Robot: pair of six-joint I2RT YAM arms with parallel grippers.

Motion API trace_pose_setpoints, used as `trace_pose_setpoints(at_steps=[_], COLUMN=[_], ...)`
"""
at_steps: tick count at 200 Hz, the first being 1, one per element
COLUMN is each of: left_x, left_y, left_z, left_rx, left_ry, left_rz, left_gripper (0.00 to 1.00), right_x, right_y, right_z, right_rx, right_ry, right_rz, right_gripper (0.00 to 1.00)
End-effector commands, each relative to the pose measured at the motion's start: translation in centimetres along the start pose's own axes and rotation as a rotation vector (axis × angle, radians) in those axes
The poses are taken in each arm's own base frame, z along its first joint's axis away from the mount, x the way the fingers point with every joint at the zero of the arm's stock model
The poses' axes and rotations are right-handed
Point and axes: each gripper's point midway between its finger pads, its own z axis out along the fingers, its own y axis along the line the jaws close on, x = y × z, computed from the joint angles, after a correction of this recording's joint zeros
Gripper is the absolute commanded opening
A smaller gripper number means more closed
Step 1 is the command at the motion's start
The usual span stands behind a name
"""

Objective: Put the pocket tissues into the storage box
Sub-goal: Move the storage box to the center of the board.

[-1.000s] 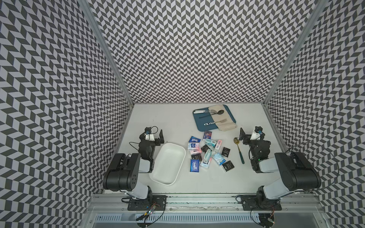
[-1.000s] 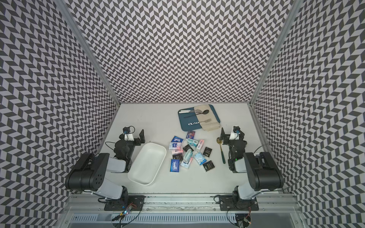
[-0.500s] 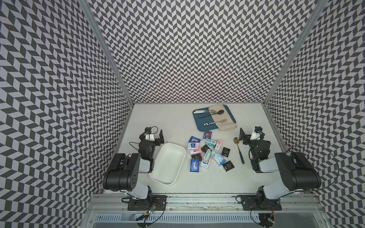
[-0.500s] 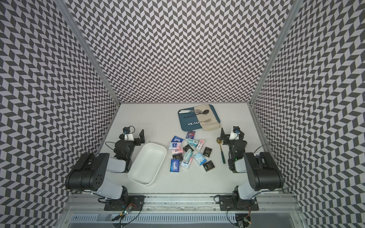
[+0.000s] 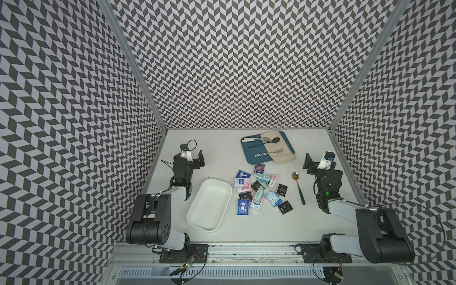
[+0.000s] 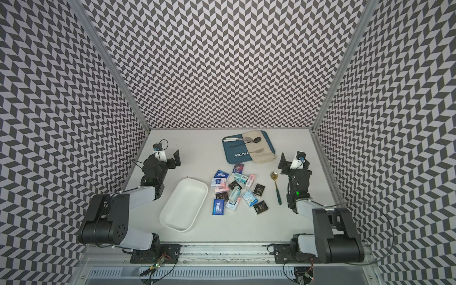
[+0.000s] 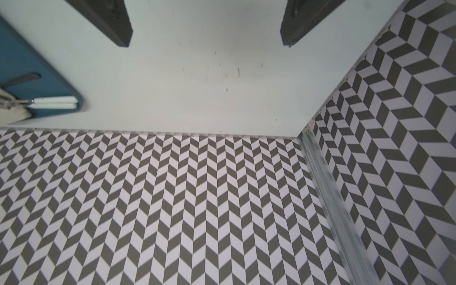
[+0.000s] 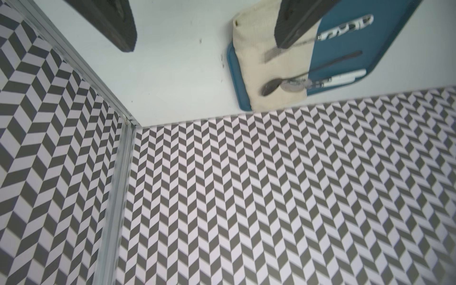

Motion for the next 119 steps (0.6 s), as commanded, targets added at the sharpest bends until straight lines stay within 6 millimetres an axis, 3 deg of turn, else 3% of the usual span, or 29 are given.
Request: trace_pose_setpoints(at_steps=[1, 28, 59, 81, 101, 119], left_x=[1.3, 1.2, 2.2, 4.0, 6.4, 8.6], left_y=[-0.1, -1.5, -7.2, -10.9, -13.2, -13.8], left_z=[-0.3, -1.2, -4.7, -7.9, -10.7, -12.2], left_rx=[-0.019, -0.01, 0.138, 0.227, 0.305, 0.317], left_ry=[0.189, 0.356, 0.526, 0.649, 0.764, 0.825], left_rz=[-0.063, -0.157, -0.216, -0.225, -0.248, -0.281], left_gripper=[1.0, 1.0, 0.99, 0.87, 0.59, 0.23], right_x=[1.6, 3.1, 5.4, 6.9, 7.6, 7.6], right_y=[0.1, 3.5, 7.2, 9.5, 10.9, 11.8], right_z=[1.0, 0.8, -1.8, -4.2, -6.0, -7.1], right_rx=[0.055, -0.016, -0.068, -0.131, -0.18, -0.217], right_ry=[0.239, 0.483, 0.646, 0.736, 0.787, 0.805], right_rz=[0.154, 0.225, 0.212, 0.205, 0.196, 0.194], right_gripper=[0.92, 0.88, 0.85, 0.82, 0.77, 0.73])
